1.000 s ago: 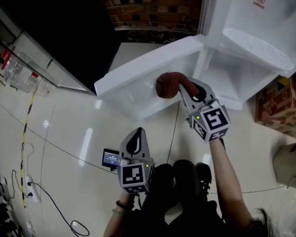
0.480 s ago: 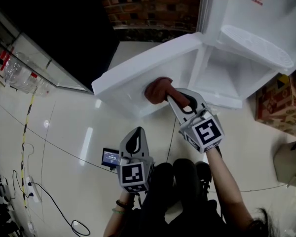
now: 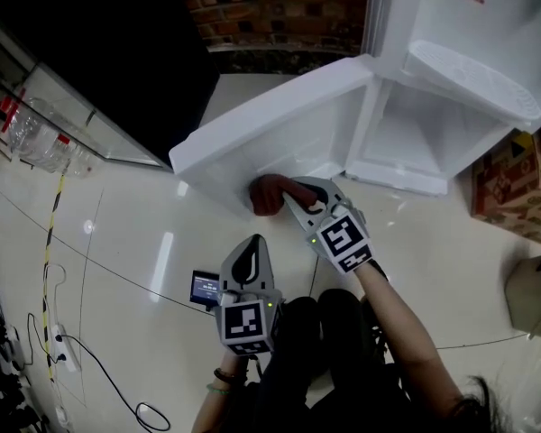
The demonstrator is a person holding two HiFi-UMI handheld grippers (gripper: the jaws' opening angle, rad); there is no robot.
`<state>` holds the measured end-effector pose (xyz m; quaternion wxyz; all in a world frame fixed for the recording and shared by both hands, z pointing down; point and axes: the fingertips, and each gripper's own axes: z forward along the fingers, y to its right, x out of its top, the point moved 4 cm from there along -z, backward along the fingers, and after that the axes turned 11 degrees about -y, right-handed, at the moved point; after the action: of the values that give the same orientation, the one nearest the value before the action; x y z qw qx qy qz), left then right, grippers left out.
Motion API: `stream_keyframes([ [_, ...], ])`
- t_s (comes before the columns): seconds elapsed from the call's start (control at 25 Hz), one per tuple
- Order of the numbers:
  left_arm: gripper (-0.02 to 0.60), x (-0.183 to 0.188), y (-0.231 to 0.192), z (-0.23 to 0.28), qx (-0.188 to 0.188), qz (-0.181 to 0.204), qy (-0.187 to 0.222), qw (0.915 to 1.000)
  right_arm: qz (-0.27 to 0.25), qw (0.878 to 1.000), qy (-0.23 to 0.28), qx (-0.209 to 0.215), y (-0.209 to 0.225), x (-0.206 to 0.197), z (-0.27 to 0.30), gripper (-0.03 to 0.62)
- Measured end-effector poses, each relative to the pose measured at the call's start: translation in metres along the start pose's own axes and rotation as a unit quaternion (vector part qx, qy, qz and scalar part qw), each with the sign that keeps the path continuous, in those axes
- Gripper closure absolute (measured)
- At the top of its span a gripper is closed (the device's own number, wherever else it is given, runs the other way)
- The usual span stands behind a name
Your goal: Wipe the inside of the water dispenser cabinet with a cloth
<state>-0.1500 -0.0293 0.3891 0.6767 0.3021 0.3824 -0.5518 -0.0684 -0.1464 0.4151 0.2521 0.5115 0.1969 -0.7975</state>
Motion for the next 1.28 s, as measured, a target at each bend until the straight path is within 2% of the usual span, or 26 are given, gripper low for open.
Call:
stream_keyframes([
  [0.08,0.580,0.001,0.000,-0.001,0.001,-0.008,0.001,1.0000,0.031,0.999,-0.007,-0.044,0.033,-0.015,-0.008,0.516],
  [0.24,0.580,-0.003,-0.003,0.000,-0.002,0.002,-0.003,1.0000,0.075,0.988,-0.033,-0.129,0.093,-0.048,-0.036,0.516],
  [0.32,0.580,-0.001,-0.003,0.000,-0.001,0.003,-0.001,1.0000,0.079,0.984,-0.047,-0.154,0.111,-0.058,-0.049,0.516],
  [0.4,0.580,-0.004,-0.004,0.001,-0.004,0.012,-0.003,0.9999,0.080,0.982,-0.052,-0.162,0.119,-0.059,-0.057,0.516],
  [0.52,0.580,-0.002,-0.001,0.000,-0.003,0.007,-0.002,1.0000,0.075,0.984,-0.049,-0.155,0.115,-0.060,-0.058,0.516],
  [0.6,0.580,-0.001,0.000,0.000,-0.002,0.009,-0.002,1.0000,0.065,0.988,-0.038,-0.133,0.098,-0.056,-0.053,0.516],
  [0.76,0.580,-0.003,0.001,0.002,-0.003,0.015,-0.002,0.9999,0.022,1.000,-0.007,-0.021,0.017,-0.028,-0.032,0.516],
  [0.84,0.580,-0.003,0.007,0.002,-0.009,0.015,-0.003,0.9998,0.011,1.000,-0.001,0.029,-0.017,-0.023,-0.022,0.516],
  [0.92,0.580,-0.001,0.017,0.002,-0.022,0.017,-0.001,0.9996,-0.005,0.998,-0.011,0.058,-0.037,-0.025,-0.011,0.516],
  [1.04,0.580,0.002,0.032,0.002,-0.044,0.017,0.001,0.9989,-0.021,0.997,-0.040,0.062,-0.043,-0.032,0.010,0.516],
  [1.12,0.580,0.001,0.032,0.001,-0.047,0.021,0.000,0.9987,-0.006,0.997,-0.052,0.049,-0.036,-0.037,0.021,0.516],
  [1.28,0.580,0.001,0.027,-0.001,-0.039,0.011,-0.001,0.9992,0.036,0.997,-0.071,-0.012,0.007,-0.057,0.014,0.516],
])
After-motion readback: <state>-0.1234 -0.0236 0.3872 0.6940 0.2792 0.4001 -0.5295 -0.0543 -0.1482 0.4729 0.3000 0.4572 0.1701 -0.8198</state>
